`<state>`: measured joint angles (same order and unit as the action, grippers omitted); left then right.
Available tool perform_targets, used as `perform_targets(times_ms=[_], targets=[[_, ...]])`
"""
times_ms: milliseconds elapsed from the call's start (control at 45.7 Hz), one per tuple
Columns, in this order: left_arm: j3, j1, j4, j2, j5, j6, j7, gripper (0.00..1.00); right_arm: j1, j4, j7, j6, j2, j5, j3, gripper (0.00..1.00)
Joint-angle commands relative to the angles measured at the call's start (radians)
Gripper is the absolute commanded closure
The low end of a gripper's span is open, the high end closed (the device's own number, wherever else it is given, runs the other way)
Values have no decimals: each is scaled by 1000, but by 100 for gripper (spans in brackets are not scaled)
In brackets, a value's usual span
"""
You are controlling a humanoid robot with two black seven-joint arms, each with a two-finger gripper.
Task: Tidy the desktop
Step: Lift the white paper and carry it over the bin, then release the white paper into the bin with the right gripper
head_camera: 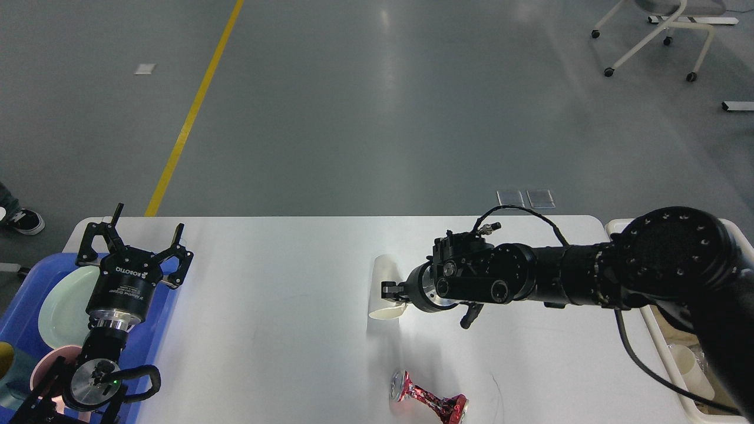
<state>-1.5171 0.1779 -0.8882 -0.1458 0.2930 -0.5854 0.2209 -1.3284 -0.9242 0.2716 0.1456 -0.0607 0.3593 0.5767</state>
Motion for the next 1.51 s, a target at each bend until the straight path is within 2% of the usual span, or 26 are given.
perform_targets(times_ms=[0,175,459,656,1182,1313,1488], targets=[[0,0,0,0,0,-1,0,4,-147,-125,1,29,59,-103,116,100],[0,0,0,0,0,-1,0,4,-403,-349,-5,49,123,-243,302,100],[0,0,0,0,0,1,0,4,-732,-637,4,216,292,-258,425,100],[0,-2,0,0,0,-1,0,4,-910,-804,6,232,329,-332,552,100],[0,-2,0,0,0,-1,0,4,-933,-788,3,187,354,-415,673,100],[0,-2,0,0,0,-1,0,4,-922,-771,1,187,407,-416,722,100],[0,-2,0,0,0,1,0,4,-829,-651,-2,196,542,-398,770,100]])
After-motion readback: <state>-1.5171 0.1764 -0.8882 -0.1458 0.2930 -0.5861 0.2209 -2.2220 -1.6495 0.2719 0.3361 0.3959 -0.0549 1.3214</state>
